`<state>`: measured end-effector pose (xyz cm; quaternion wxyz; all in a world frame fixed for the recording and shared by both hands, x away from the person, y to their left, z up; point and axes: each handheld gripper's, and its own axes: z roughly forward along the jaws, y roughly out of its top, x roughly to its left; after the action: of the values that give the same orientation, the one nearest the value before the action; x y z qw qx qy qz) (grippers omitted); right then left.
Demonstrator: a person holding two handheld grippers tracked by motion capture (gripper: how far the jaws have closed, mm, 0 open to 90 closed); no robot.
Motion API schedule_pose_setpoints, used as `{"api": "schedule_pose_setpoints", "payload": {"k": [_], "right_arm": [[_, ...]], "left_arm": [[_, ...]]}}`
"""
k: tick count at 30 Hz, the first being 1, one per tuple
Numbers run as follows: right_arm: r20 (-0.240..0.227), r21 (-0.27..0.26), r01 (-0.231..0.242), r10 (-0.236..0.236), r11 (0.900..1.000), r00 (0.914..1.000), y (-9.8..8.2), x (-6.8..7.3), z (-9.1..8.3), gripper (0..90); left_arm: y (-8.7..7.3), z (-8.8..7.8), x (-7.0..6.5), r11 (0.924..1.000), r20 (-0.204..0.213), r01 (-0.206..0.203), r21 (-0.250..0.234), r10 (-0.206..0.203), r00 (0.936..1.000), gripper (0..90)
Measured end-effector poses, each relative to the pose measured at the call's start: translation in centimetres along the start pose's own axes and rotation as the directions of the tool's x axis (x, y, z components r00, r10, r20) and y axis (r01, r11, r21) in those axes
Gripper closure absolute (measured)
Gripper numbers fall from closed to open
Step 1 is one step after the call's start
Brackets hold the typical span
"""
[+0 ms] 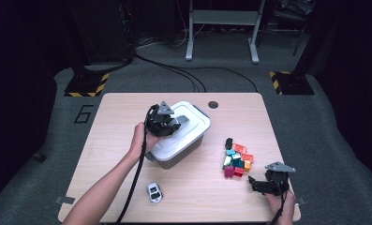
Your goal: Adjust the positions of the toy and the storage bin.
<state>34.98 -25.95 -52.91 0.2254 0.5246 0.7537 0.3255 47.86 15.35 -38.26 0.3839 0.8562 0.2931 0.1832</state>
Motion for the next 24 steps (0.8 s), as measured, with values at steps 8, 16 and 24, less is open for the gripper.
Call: {"api": "schedule_pose_setpoints", "payload": {"k": [8,16,24], "right_arm": [[0.0,0.0,0.0,0.0,1.0,1.0,0.0,0.0,0.0,4.8],[0.001,0.0,0.0,0.0,1.0,1.0,0.0,0.0,0.0,4.8],[0.001,0.001,0.0,0.0,1.0,1.0,0.0,0.0,0.0,4.8]], "left_arm": [[0.3,0.3,-0.7,0.9987,0.005,0.05,0.004,-0.05,0.9987,66.5],[0.8,0.8,-1.5,0.9962,0.007,0.087,0.001,-0.087,0.9962,66.7],[1.2,1.3,-2.2,0.9951,-0.01,0.099,-0.006,-0.099,0.995,66.7]]}}
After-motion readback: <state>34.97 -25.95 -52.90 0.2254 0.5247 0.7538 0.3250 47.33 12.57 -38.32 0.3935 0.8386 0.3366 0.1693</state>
